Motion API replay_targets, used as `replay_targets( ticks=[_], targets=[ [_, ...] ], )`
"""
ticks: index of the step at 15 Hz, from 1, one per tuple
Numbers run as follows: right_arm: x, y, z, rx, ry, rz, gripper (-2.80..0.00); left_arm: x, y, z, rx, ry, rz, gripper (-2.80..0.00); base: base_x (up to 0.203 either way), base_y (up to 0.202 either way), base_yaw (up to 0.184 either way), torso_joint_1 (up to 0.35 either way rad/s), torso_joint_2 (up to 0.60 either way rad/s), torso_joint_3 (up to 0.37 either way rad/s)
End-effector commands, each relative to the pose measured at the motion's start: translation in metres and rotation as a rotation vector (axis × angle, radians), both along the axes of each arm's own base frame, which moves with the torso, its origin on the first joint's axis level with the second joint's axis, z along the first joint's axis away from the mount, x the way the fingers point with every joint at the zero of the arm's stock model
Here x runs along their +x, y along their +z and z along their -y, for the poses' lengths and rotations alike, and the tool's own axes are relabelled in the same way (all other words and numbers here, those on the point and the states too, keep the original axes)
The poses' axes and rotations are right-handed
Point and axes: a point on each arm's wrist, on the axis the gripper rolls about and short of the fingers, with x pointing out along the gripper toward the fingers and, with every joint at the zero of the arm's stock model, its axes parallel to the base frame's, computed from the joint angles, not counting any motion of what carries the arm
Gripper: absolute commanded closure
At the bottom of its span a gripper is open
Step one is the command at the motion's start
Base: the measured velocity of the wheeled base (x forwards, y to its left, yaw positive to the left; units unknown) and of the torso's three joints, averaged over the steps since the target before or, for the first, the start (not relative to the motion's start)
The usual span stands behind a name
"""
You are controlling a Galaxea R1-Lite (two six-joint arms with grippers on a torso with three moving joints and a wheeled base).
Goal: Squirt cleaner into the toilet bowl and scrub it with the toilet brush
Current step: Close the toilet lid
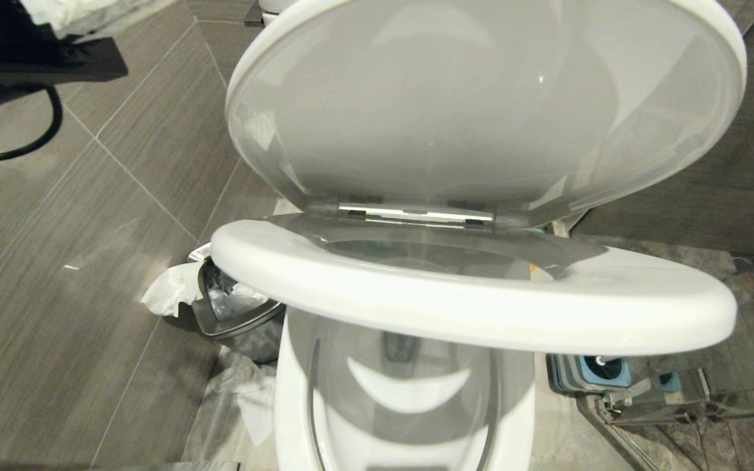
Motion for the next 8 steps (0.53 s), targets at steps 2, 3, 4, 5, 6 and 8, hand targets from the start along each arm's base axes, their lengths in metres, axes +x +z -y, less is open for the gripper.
replay_targets(
  ticks=[2,3,4,5,6,8],
  targets=[
    [0.000,0.000,0.000,0.000,0.000,-0.001,0.00,-0.048,0.017,-0.014,-0.021,0.005,0.091,0.00,0.000,0.000,0.000,0.006,0.00,0.087],
    [0.000,0.000,0.000,0.000,0.000,-0.001,0.00,-0.052,0.016,-0.015,-0.021,0.006,0.090,0.00,0.000,0.000,0.000,0.006,0.00,0.165],
    [0.000,0.000,0.000,0.000,0.000,-0.001,0.00,-0.055,0.015,-0.016,-0.021,0.006,0.087,0.00,0.000,0.000,0.000,0.000,0.00,0.184],
    [0.000,0.000,0.000,0.000,0.001,0.000,0.00,-0.057,0.014,-0.016,-0.020,0.005,0.086,0.00,0.000,0.000,0.000,0.005,0.00,0.182],
    [0.000,0.000,0.000,0.000,0.001,-0.001,0.00,-0.059,0.014,-0.018,-0.020,0.010,0.090,0.00,0.000,0.000,0.000,0.005,0.00,0.193],
    [0.000,0.000,0.000,0.000,0.000,-0.001,0.00,-0.062,0.016,-0.019,-0.023,0.011,0.099,0.00,0.000,0.000,0.000,0.002,0.00,0.200]
  ],
)
